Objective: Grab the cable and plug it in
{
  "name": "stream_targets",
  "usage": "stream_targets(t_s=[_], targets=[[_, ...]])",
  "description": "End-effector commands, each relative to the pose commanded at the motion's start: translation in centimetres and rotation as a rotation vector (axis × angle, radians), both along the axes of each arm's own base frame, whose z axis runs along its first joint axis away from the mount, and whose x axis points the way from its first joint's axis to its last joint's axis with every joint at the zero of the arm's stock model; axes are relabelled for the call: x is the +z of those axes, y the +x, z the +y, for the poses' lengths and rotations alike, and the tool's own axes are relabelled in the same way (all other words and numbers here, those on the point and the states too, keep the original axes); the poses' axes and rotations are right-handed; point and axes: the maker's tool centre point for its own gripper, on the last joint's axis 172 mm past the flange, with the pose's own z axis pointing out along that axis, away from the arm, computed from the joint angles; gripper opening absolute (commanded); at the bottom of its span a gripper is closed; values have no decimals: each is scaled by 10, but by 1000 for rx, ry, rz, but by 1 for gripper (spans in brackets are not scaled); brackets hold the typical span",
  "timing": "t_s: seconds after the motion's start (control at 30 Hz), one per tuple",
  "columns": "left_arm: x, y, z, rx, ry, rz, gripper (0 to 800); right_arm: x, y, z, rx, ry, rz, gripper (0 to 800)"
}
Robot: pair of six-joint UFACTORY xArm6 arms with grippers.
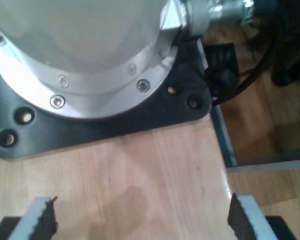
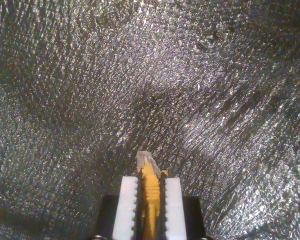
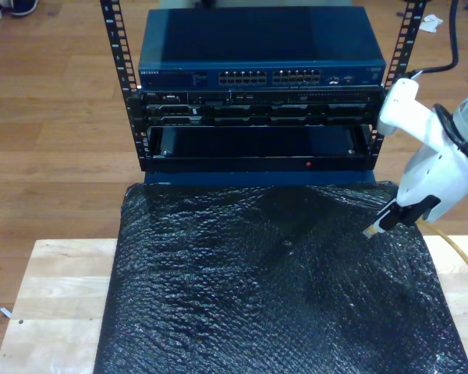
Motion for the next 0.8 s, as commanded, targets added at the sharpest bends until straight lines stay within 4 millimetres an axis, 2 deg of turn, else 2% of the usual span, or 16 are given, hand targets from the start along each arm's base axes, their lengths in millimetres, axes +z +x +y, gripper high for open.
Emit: stream_targets(t_s=[0.17, 0.57, 0.8], targets=[[-10, 2, 1, -2, 30, -11, 800, 1, 0, 1, 2, 1, -2, 0], [-10, 2, 2, 6, 30, -23, 800, 1, 0, 0, 1, 0, -2, 0], [-11, 15, -2, 30, 11, -91, 800, -1, -1, 0, 0, 1, 1, 0]])
